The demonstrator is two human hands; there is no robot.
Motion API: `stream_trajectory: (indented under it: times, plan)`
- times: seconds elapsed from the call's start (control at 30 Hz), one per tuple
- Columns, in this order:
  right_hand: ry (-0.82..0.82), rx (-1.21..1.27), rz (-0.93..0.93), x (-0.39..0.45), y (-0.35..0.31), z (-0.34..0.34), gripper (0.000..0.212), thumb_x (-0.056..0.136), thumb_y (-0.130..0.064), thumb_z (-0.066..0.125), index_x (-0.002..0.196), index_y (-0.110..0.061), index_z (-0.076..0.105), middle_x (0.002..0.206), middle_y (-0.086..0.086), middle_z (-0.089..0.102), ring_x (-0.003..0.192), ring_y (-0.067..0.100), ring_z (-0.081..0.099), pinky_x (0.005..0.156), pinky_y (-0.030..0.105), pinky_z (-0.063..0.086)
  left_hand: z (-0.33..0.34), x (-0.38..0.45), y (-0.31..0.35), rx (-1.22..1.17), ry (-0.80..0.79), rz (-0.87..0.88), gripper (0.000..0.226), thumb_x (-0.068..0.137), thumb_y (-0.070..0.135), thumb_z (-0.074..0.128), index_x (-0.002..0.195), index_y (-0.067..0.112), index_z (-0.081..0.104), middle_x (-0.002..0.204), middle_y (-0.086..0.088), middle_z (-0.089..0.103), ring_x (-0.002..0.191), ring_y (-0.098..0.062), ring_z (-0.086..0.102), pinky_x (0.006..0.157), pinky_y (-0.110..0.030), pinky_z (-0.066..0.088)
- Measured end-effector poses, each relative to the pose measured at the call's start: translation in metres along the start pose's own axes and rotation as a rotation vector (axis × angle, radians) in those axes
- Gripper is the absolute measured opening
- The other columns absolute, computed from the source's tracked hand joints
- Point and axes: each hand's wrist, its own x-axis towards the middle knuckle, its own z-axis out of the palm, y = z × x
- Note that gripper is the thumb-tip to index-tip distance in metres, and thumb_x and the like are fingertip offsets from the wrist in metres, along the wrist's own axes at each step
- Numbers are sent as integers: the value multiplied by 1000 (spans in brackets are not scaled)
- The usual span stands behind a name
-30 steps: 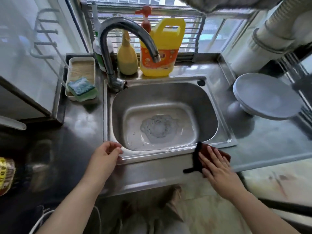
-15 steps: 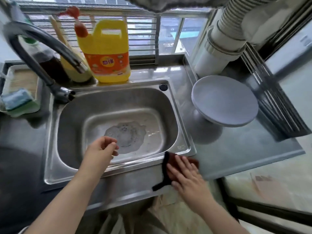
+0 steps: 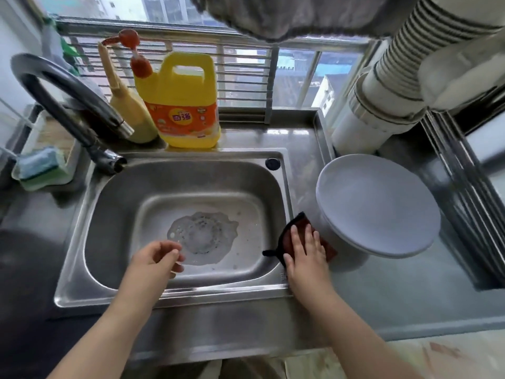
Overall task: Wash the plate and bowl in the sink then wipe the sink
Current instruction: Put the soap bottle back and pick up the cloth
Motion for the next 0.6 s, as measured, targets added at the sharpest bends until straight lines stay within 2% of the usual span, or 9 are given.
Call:
stream_trajectory:
  times: [0.23,0.4,0.5,0.6]
  plan:
    - [54,27,9,76,-18,-21,65,100,-34,35,151,-26,-4,159,9,-11,146,24,-8,118,36,-1,1,12,4,8,-2,-29,19,93,-2,49,86,10,61,78,-11,65,66,-22,58,65,-32,47]
    - [93,197,26,54,-17,-19,57,101,-20,37,151,-28,12,160,5,4,147,19,4,116,26,7,12,26,18,72,-106,-42,18,94,2,51,86,13,61,78,-9,67,68,-22,60,67,-32,48]
    - [106,320,48,33,-10,-23,58,95,-5,41,147,-28,30,156,0,23,143,15,21,114,29,22,32,32,38,129,-238,-16,15,94,4,51,88,13,62,81,-9,67,67,-18,59,65,-27,48]
    - [282,457,18,17,-7,-35,60,86,5,47,139,-24,46,143,0,47,131,16,44,108,30,35,54,38,57,156,-330,30,13,95,4,51,90,10,62,80,-8,66,63,-15,57,62,-24,47]
